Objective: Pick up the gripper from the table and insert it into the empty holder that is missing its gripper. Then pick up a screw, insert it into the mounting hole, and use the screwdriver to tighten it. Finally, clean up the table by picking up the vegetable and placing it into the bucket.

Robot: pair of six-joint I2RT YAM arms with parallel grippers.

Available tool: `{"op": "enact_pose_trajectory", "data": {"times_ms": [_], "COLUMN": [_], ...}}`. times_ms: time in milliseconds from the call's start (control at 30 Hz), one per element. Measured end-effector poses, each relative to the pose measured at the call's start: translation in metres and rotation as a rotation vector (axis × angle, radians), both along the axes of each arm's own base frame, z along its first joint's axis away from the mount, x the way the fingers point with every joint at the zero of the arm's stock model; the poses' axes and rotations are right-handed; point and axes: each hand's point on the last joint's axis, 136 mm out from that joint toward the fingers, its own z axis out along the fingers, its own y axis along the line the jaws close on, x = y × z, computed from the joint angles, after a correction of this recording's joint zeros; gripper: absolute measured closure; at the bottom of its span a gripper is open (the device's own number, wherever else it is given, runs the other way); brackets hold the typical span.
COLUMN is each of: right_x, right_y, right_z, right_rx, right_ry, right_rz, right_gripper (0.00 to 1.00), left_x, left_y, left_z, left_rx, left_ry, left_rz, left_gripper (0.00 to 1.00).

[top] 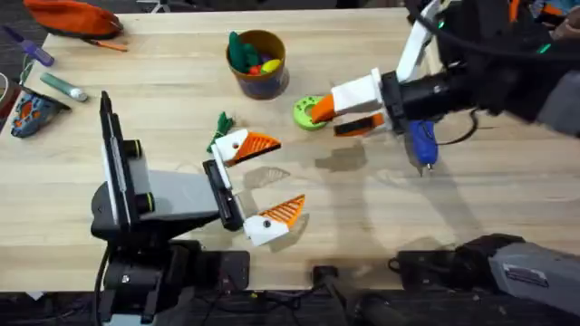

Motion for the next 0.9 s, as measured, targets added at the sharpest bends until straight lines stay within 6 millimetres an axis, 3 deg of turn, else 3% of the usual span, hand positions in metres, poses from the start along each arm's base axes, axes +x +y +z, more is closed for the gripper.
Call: {"op": "enact_pose_trajectory", "data": {"times_ms": [367, 600, 900], "right_x": [0.04, 0.054, 0.069], "right_y": [-0.049, -0.064, -0.057], "right_z": [0.034, 0.021, 0.0], "right_rx": [-0.491, -0.758, -0.984], "right_ry": [-0.293, -0.361, -0.394], "right_rz": [-0.047, -0.024, 0.091], "right_gripper": [0.022, 0.023, 0.028], "left_x": [0.0, 0.0, 0.0], "left_y": [0.0, 0.0, 0.0], "left_z": [0.0, 0.0, 0.0], "left_rx": [0.0, 0.0, 0.0], "left_ry": [0.0, 0.0, 0.001], "left_rz": [-0.003, -0.003, -0.003], "left_gripper": [0.016, 0.015, 0.016]}}
